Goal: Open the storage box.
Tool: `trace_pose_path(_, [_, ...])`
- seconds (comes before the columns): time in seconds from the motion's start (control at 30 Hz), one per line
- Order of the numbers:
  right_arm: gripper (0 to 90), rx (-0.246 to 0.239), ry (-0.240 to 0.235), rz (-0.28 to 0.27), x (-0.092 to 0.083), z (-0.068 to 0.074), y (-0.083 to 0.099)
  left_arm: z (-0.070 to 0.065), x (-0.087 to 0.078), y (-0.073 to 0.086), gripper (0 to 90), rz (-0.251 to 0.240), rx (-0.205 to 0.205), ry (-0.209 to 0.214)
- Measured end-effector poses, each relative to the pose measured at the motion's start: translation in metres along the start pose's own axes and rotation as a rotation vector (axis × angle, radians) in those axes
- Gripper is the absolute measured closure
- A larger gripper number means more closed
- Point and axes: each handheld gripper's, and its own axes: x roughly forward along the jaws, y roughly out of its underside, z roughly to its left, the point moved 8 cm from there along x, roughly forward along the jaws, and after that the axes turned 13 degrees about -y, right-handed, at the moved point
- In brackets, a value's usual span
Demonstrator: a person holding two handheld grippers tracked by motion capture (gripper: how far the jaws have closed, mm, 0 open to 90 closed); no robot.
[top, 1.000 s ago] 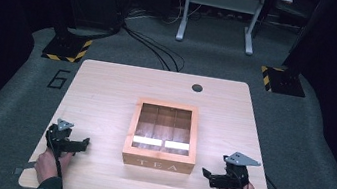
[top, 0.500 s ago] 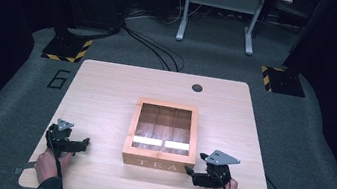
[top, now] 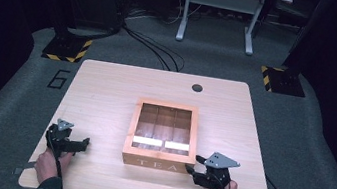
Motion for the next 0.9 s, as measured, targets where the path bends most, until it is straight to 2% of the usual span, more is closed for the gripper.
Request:
trace_pose_path(0.2, [49.6,0.004,-0.009,-0.025,-0.002,0.000,-0.002,0.000,0.000,0.000,0.1,0.000,0.000,0.000])
trace_pose_path(0.53, [49.3,-0.004,-0.014,-0.051,-0.003,-0.001,-0.005,0.000,0.000,0.000,0.0,0.000,0.000,0.000])
trace_pose_path(0.73, [49.9,-0.007,0.000,-0.081,-0.006,-0.001,-0.012,0.000,0.000,0.000,0.1,0.000,0.000,0.000])
trace_pose_path(0.77, [50.3,-0.021,0.012,-0.082,-0.006,-0.002,-0.013,0.000,0.000,0.000,0.1,0.000,0.000,0.000])
trace_pose_path(0.87, [50.3,-0.023,0.024,-0.082,-0.006,-0.002,-0.015,0.000,0.000,0.000,0.0,0.000,0.000,0.000])
trace_pose_path(0.9, [50.3,-0.031,0.042,-0.084,-0.005,-0.003,-0.018,0.000,0.000,0.000,0.1,0.000,0.000,0.000])
